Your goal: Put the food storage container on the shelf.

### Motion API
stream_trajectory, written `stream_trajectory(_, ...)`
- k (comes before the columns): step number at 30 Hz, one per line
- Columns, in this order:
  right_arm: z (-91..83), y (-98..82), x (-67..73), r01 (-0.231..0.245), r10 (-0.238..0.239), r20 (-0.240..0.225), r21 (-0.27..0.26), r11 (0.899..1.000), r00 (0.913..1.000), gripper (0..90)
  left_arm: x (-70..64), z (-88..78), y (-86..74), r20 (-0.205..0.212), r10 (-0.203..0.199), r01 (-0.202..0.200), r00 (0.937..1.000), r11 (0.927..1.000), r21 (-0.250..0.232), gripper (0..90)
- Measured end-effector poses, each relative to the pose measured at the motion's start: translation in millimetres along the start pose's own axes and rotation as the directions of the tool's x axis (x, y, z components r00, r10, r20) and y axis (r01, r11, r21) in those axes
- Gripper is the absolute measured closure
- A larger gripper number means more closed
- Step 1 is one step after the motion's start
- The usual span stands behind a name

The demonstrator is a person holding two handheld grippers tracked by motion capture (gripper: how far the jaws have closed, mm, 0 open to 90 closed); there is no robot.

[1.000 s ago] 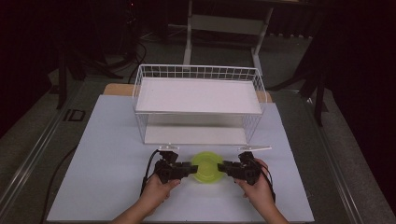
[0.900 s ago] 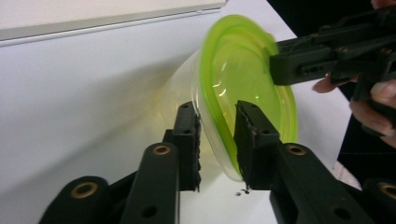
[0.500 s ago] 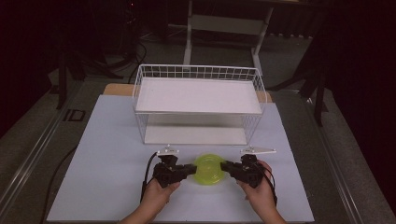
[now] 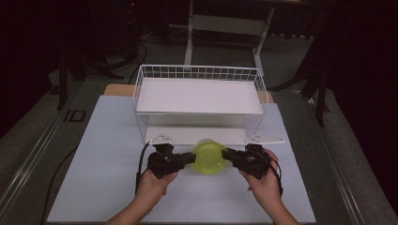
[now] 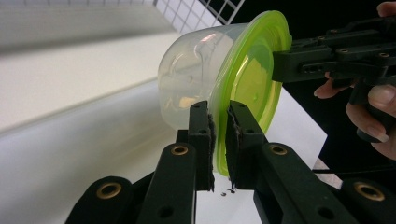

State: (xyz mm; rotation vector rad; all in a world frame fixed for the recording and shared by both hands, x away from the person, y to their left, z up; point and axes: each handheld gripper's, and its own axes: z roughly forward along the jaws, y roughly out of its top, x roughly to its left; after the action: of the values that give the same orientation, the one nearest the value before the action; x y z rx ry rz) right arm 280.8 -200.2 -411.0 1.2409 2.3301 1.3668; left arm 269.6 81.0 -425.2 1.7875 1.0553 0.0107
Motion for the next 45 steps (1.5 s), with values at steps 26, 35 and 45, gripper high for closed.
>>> stream_trajectory(26, -14.1, 117.4, 11.7, 0.058, -0.050, 0.065, -0.122, 0.991, 0.9966, 79.7, 3.1, -35.7, 108.7, -0.068, 0.012, -0.020, 0.9976, 0.9928, -0.118, 81.5)
stream_trajectory(35, -9.0, 139.3, 4.7, 0.038, -0.028, 0.083, -0.124, 0.992, 0.9962, 79.6, 5.6, -34.6, 131.4, -0.113, 0.036, -0.050, 0.9929, 0.9918, -0.117, 81.3)
stream_trajectory(45, 3.4, 151.9, -6.1, -0.019, 0.024, 0.059, -0.089, 0.996, 0.9980, 79.6, 18.4, -28.6, 138.4, -0.111, 0.003, -0.017, 0.9938, 0.9915, -0.129, 79.8)
